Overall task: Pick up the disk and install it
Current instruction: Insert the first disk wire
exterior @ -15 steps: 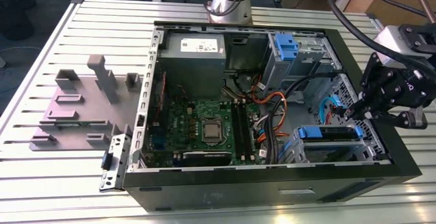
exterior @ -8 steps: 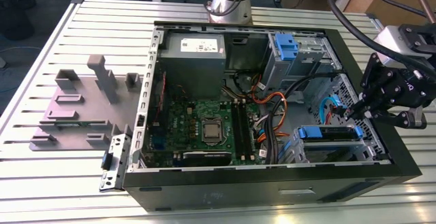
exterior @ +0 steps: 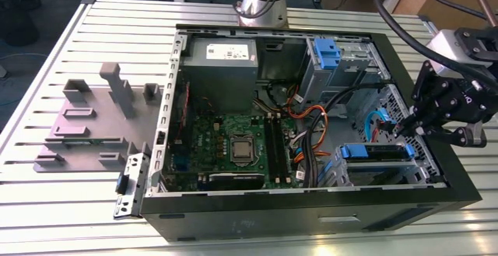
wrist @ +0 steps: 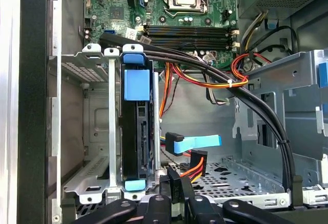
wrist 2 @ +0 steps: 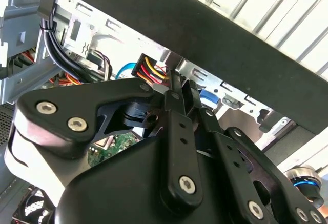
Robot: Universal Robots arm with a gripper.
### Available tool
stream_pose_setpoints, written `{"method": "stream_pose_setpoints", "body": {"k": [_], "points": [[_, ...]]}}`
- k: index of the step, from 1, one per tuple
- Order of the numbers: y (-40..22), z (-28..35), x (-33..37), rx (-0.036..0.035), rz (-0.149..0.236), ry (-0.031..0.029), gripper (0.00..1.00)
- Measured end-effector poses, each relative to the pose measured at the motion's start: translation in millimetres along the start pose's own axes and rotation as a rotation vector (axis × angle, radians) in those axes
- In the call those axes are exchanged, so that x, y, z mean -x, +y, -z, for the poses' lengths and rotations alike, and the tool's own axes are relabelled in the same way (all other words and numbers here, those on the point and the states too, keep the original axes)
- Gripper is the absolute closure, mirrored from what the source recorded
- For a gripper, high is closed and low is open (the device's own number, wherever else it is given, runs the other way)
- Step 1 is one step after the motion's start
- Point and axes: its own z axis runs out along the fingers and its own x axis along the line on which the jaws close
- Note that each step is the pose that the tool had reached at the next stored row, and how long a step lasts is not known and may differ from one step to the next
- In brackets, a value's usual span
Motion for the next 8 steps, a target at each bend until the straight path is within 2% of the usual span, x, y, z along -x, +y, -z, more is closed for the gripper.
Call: {"method": "stream_pose_setpoints", "body": {"k": [8], "points": [[11.8,-0.6,-1.8,0.0000,0.000,0.0008,0.80]]}}
